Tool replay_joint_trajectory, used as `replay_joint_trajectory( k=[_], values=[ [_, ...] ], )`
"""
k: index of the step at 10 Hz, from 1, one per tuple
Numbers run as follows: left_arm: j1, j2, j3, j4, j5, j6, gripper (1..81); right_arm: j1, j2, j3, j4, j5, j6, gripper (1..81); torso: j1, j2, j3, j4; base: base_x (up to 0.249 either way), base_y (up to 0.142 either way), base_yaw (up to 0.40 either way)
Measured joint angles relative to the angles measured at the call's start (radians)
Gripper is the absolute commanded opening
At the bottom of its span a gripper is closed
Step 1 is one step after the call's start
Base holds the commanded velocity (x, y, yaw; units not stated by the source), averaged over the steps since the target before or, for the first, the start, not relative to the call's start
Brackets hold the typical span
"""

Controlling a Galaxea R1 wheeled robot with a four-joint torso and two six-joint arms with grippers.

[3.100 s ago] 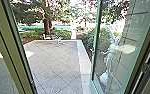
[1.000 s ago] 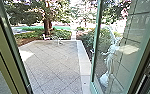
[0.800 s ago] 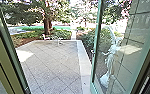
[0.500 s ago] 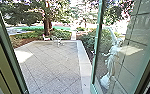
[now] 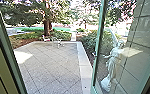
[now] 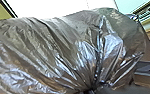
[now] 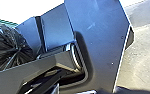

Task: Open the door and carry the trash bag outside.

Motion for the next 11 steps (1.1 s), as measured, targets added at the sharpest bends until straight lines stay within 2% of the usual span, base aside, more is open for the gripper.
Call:
replay_joint_trajectory(
  k=[5, 11],
  values=[
    [0.002, 0.010, 0.006, 0.000, -0.001, 0.000, 1.0, -0.003, -0.005, -0.005, -0.001, -0.003, -0.001, 81.1, -0.002, 0.000, 0.000, 0.000, 0.095, 0.000, 0.000],
    [-0.004, 0.011, 0.008, 0.000, 0.004, 0.000, 1.0, 0.006, -0.014, -0.009, 0.000, 0.000, -0.001, 81.1, -0.001, 0.000, 0.000, 0.000, 0.095, -0.071, 0.000]
  ],
)
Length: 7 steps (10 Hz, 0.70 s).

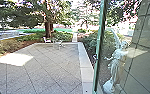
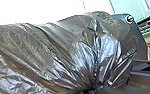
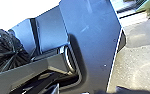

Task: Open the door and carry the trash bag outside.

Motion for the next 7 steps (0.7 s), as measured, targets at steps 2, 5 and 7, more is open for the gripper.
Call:
replay_joint_trajectory(
  k=[2, 5, 7],
  values=[
    [0.004, -0.005, -0.004, 0.000, -0.007, 0.000, 1.0, -0.010, 0.012, 0.003, 0.000, 0.001, 0.000, 81.1, -0.002, -0.001, 0.000, 0.000, 0.095, -0.067, 0.000],
    [-0.013, 0.002, -0.003, 0.000, -0.011, 0.000, 1.0, 0.009, 0.002, 0.001, 0.000, 0.004, 0.000, 81.1, 0.001, 0.000, 0.000, 0.000, 0.095, 0.000, 0.000],
    [0.014, 0.000, -0.004, 0.000, -0.003, 0.000, 1.0, -0.020, 0.006, 0.003, 0.000, -0.007, 0.000, 81.1, -0.001, -0.001, 0.000, 0.000, 0.095, 0.000, 0.000]
  ],
)
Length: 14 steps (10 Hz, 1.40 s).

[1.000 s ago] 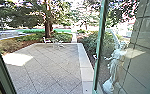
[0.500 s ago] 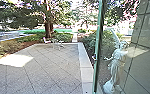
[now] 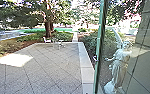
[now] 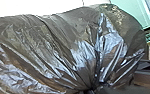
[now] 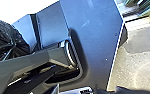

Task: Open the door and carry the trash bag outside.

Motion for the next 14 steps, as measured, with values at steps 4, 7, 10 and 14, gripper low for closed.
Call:
replay_joint_trajectory(
  k=[4, 7, 10, 14],
  values=[
    [-0.027, -0.005, -0.003, 0.000, -0.009, 0.000, 1.0, 0.026, 0.007, 0.003, 0.000, 0.015, -0.002, 81.1, 0.001, 0.001, 0.000, 0.000, 0.095, 0.000, 0.000],
    [-0.015, -0.001, -0.001, 0.000, -0.004, 0.000, 1.0, 0.016, 0.006, 0.001, 0.000, 0.008, -0.001, 81.1, 0.001, 0.001, -0.001, 0.000, 0.098, 0.000, 0.000],
    [-0.014, 0.000, 0.000, 0.000, -0.004, 0.000, 1.0, 0.016, 0.004, 0.002, 0.000, 0.009, -0.001, 81.1, 0.001, 0.001, -0.001, 0.000, 0.111, 0.000, 0.000],
    [-0.015, 0.000, -0.001, 0.000, -0.005, 0.000, 1.0, 0.016, 0.005, 0.003, 0.000, 0.007, -0.001, 81.1, 0.002, 0.001, -0.001, 0.000, 0.126, 0.000, 0.000]
  ],
)
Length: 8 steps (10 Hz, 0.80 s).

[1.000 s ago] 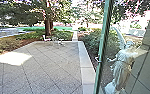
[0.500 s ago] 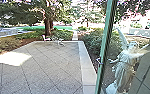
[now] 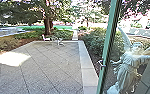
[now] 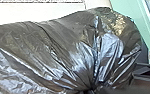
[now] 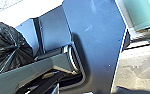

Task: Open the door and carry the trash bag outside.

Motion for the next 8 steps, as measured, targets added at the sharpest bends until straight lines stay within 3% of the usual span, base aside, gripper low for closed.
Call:
replay_joint_trajectory(
  k=[8],
  values=[
    [-0.001, 0.000, 0.000, 0.000, 0.000, 0.000, 1.0, 0.000, 0.000, 0.000, 0.000, 0.001, 0.000, 81.1, 0.000, 0.000, 0.000, 0.000, 0.132, 0.000, 0.000]
  ],
)
